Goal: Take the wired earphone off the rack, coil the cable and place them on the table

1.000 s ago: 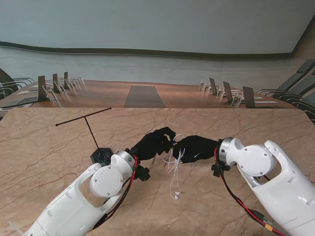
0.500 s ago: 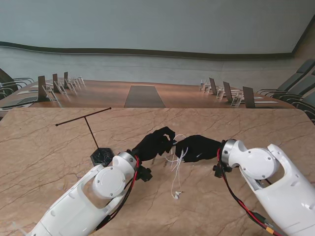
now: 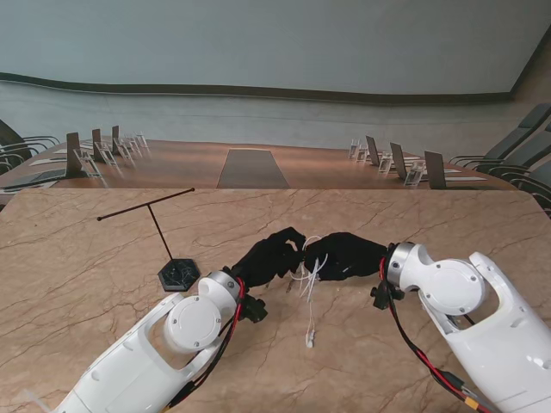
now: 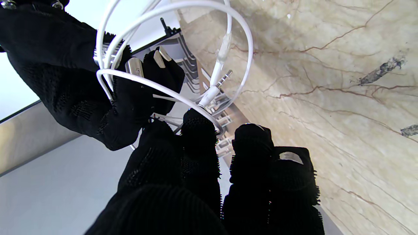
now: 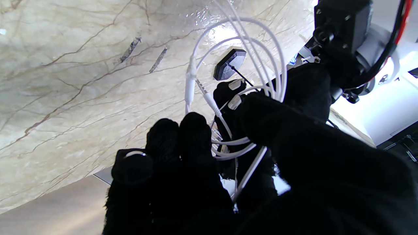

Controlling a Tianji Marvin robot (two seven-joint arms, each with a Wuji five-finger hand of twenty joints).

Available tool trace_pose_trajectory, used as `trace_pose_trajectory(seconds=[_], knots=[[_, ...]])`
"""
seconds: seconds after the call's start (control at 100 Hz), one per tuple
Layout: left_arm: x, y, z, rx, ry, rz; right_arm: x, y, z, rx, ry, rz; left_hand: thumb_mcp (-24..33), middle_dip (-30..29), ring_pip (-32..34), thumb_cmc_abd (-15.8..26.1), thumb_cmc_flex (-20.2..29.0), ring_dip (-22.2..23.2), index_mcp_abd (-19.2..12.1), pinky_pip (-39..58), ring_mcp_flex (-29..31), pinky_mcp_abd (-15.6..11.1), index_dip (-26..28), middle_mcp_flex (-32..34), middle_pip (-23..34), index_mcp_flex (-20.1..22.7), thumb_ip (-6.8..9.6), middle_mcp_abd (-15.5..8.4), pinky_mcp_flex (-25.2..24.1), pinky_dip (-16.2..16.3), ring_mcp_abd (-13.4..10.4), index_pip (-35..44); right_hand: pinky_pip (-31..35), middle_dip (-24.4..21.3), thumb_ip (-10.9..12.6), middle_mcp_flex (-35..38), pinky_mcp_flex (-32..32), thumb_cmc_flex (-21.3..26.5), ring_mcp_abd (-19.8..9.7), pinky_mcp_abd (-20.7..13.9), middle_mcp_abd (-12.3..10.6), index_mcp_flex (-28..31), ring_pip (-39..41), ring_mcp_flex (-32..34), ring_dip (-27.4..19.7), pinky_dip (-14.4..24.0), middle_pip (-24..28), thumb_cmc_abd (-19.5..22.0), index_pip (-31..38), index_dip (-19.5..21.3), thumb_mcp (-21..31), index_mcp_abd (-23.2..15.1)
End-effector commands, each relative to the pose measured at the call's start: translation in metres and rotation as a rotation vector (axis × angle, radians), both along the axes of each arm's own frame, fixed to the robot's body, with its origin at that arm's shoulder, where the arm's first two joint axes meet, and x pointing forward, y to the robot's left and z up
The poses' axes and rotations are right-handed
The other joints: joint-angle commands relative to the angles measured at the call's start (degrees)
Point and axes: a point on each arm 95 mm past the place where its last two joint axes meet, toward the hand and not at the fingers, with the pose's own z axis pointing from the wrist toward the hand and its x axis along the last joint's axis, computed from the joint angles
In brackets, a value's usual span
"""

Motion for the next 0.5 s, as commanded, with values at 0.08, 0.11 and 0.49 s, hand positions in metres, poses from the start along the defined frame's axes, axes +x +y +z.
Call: trace_pose_trajectory(seconds=[0.08,0.11,0.49], knots=[[-0.0031,-0.0039,-0.0001,-0.022,0.013,0.004,-0.0014,0.0039,-0.0004,-0.002,-0.001,0.005,0.8,-0.6,-0.4,2.2,4.0,0.1,-0.3,4.2,0.0,-1.3,0.7,-1.1,1.3,-3.5,1.61,-2.6,1.2,-0.7,-0.5,4.4,0.3,0.3,7.1,2.4,1.1,2.6,5.6,-3.8,5.4,6.3,4.5,2.7,-0.7,0.4,1.4,1.6,12.0,2.3,8.0,-11.8],[-0.0033,-0.0041,0.0002,-0.025,0.012,0.004,-0.0013,0.0037,-0.0009,-0.005,0.001,0.003,0.7,-0.7,-0.4,2.2,4.0,0.1,-0.2,4.2,0.0,-1.2,0.6,-1.1,1.4,-3.7,1.58,-2.7,1.2,-0.8,-0.5,4.7,0.3,0.3,7.0,2.3,1.1,2.5,5.6,-3.8,5.3,6.2,4.5,2.7,-0.7,0.4,1.4,1.7,11.9,2.3,7.9,-11.8],[-0.0060,-0.0060,-0.0003,-0.051,0.036,0.008,0.0014,0.0061,-0.0006,0.015,-0.009,-0.010,1.1,-1.4,-0.5,2.6,4.0,-0.1,0.0,4.4,0.3,-1.1,-0.4,-1.6,1.8,-4.9,1.66,-3.2,1.6,-1.4,-0.6,6.5,0.4,0.4,7.0,2.7,1.5,2.5,5.6,-3.7,5.4,6.3,4.6,3.0,-0.7,0.4,1.5,1.6,11.8,2.4,7.9,-11.9]])
